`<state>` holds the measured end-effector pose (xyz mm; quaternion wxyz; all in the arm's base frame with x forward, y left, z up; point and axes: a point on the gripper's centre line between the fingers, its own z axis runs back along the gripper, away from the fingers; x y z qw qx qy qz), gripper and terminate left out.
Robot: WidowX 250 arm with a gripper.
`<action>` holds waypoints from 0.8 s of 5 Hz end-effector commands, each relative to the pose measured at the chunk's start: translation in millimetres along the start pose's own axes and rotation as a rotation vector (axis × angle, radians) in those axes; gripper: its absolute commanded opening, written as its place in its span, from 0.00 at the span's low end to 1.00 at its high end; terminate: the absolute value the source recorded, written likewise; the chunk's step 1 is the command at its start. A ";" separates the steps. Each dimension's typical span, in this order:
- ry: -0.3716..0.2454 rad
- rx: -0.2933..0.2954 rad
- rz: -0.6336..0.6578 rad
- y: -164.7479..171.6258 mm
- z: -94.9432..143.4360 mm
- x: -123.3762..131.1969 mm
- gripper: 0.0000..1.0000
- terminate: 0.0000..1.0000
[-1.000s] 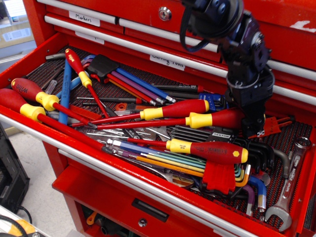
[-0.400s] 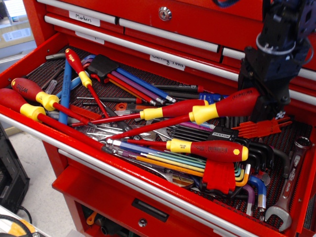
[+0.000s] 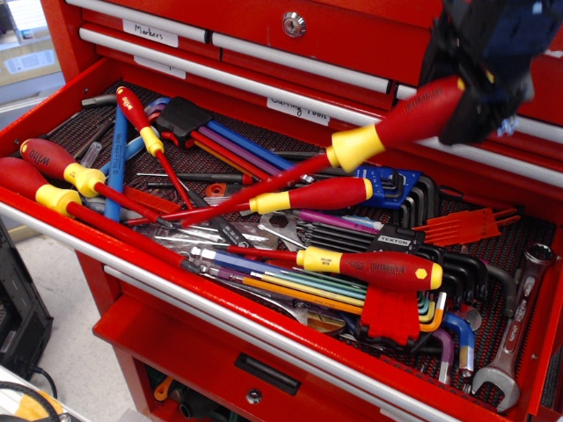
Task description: Pick up red srewdriver
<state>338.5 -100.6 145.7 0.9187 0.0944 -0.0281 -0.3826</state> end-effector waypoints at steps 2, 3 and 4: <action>0.004 0.127 -0.029 39.7 77.2 -5.9 0.00 0.00; 0.064 0.168 -0.032 44.3 92.7 -6.0 0.00 0.00; 0.025 0.155 -0.006 44.9 91.1 -6.5 0.00 1.00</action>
